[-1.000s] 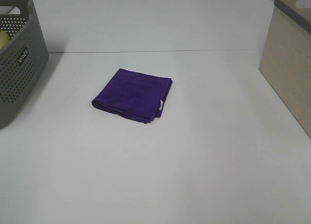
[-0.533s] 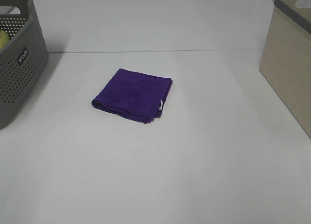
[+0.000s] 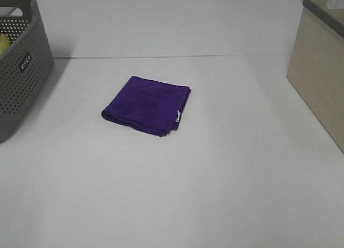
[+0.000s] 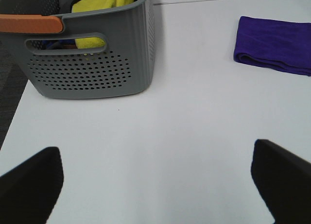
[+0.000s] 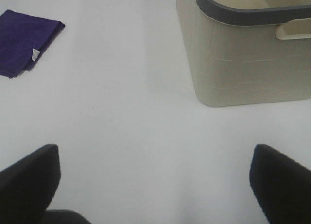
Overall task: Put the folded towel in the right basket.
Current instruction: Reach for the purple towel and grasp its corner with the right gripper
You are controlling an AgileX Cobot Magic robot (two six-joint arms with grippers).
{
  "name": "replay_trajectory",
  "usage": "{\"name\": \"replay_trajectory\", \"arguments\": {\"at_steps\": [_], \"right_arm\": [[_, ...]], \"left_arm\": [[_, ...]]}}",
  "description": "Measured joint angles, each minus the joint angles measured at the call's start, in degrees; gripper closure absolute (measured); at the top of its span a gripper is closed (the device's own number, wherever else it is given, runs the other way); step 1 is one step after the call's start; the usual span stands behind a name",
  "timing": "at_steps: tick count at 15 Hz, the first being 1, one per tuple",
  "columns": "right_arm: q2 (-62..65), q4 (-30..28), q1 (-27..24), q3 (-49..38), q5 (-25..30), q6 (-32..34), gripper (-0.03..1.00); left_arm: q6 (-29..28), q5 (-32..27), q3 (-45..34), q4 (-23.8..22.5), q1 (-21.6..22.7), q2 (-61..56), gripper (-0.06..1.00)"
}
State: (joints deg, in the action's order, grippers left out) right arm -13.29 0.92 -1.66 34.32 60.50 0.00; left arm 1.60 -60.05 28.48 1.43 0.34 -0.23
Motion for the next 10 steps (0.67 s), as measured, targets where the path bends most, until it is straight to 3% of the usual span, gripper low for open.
{"name": "replay_trajectory", "arguments": {"at_steps": [2,6,10], "right_arm": [[-16.1,0.5,0.0,7.7,0.3,0.0,0.02],[-39.5,1.4,0.0,21.1,6.4,0.6,0.02],[-52.3,10.2,0.0,26.5,6.4,0.9,0.02]], "left_arm": [[0.0,0.0,0.0,0.0,0.0,0.0,-0.05],[0.0,0.0,0.0,0.0,0.0,0.0,-0.05],[0.0,0.0,0.0,0.0,0.0,0.0,-0.05]]}}
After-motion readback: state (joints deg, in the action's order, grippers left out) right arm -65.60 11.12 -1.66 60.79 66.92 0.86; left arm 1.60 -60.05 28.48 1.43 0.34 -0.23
